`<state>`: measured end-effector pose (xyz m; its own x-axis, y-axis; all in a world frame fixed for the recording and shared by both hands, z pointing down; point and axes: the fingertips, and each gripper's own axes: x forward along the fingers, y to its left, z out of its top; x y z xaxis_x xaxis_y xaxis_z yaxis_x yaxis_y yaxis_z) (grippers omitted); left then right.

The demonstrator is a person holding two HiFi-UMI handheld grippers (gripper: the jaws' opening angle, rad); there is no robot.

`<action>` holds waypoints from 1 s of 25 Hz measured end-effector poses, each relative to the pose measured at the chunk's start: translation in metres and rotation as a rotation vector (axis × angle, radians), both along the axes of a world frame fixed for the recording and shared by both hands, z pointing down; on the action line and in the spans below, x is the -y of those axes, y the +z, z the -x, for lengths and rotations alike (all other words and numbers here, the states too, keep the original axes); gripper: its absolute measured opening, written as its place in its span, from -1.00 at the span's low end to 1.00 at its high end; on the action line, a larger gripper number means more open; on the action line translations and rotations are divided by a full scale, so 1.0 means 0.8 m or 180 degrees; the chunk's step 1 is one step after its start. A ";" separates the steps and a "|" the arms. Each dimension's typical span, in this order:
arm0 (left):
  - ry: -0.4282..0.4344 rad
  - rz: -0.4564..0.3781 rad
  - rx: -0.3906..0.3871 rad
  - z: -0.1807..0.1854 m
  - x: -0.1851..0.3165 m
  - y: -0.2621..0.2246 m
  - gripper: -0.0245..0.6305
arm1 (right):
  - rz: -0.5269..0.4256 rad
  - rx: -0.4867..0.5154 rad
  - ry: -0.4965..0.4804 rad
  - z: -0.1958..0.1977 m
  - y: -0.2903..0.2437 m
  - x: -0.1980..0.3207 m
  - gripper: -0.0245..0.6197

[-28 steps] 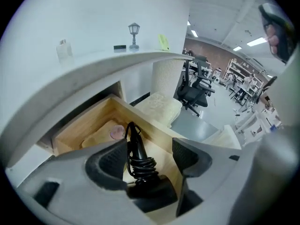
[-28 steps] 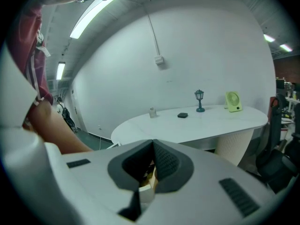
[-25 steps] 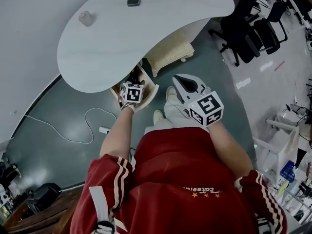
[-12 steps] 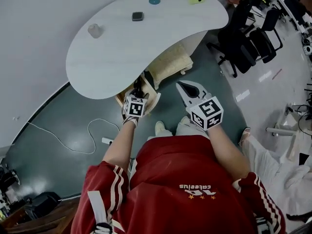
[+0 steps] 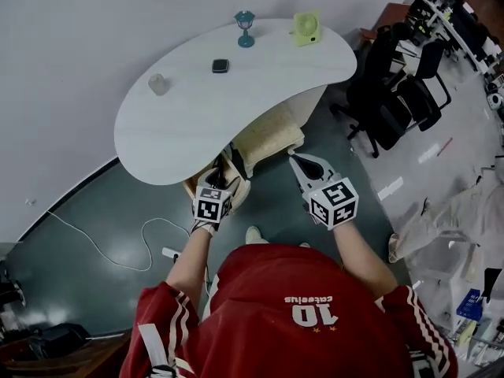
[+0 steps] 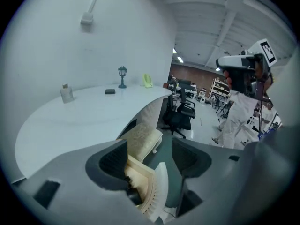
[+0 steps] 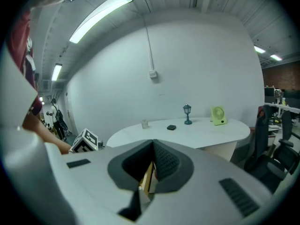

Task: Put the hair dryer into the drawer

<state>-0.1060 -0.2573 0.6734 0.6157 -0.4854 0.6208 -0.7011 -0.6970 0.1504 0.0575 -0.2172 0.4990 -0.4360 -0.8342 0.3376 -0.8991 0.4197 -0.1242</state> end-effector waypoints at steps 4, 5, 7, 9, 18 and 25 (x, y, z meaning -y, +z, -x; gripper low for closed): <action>-0.0068 -0.0385 -0.0258 -0.028 -0.005 -0.085 -0.03 | -0.0057 0.0006 0.0047 -0.044 -0.027 -0.018 -0.91; -0.0091 -0.0441 -0.0325 -0.034 -0.011 -0.104 -0.03 | -0.0079 0.0009 0.0064 -0.055 -0.035 -0.024 -0.91; -0.0160 -0.0481 -0.0462 -0.041 -0.023 -0.131 -0.03 | -0.0124 0.0016 0.0107 -0.076 -0.053 -0.037 -0.91; -0.0260 -0.0505 -0.0610 -0.045 -0.036 -0.156 -0.04 | -0.0179 0.0002 0.0144 -0.094 -0.074 -0.052 -0.91; -0.0356 -0.1247 -0.0972 -0.066 -0.084 -0.325 -0.07 | -0.0617 0.0090 0.0341 -0.162 -0.189 -0.103 -0.91; -0.0404 -0.1822 -0.1057 -0.063 -0.129 -0.444 -0.08 | -0.1005 0.0228 0.0338 -0.173 -0.272 -0.130 -0.91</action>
<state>-0.0558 -0.1542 0.3184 0.6459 -0.7627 0.0315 -0.7632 -0.6462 0.0034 0.1957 -0.1133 0.2816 -0.3544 -0.9347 0.0271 -0.9336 0.3520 -0.0673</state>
